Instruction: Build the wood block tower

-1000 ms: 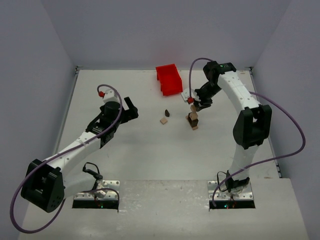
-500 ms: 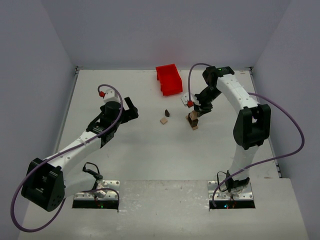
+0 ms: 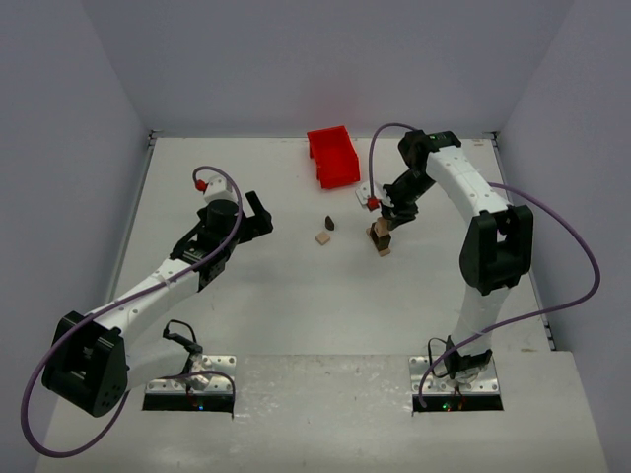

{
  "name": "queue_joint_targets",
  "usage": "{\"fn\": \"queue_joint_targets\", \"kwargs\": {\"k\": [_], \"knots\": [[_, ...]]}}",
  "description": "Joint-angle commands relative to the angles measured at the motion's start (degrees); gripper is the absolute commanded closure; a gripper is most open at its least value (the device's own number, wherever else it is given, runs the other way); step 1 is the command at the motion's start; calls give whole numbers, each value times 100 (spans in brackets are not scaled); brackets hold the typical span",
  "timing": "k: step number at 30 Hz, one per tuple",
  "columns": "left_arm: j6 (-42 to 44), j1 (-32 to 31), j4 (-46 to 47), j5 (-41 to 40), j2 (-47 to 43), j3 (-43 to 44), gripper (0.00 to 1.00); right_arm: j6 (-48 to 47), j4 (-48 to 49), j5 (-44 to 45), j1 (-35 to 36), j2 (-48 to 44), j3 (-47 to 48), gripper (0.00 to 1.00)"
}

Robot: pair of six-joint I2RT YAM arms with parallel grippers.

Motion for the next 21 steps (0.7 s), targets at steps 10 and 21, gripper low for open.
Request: {"fn": "queue_joint_targets", "kwargs": {"k": [10, 21], "knots": [[62, 2, 275, -52, -118, 172, 0, 119, 233, 3, 41, 37, 103, 74], [76, -1, 302, -50, -92, 185, 0, 137, 274, 44, 61, 143, 157, 74]]}}
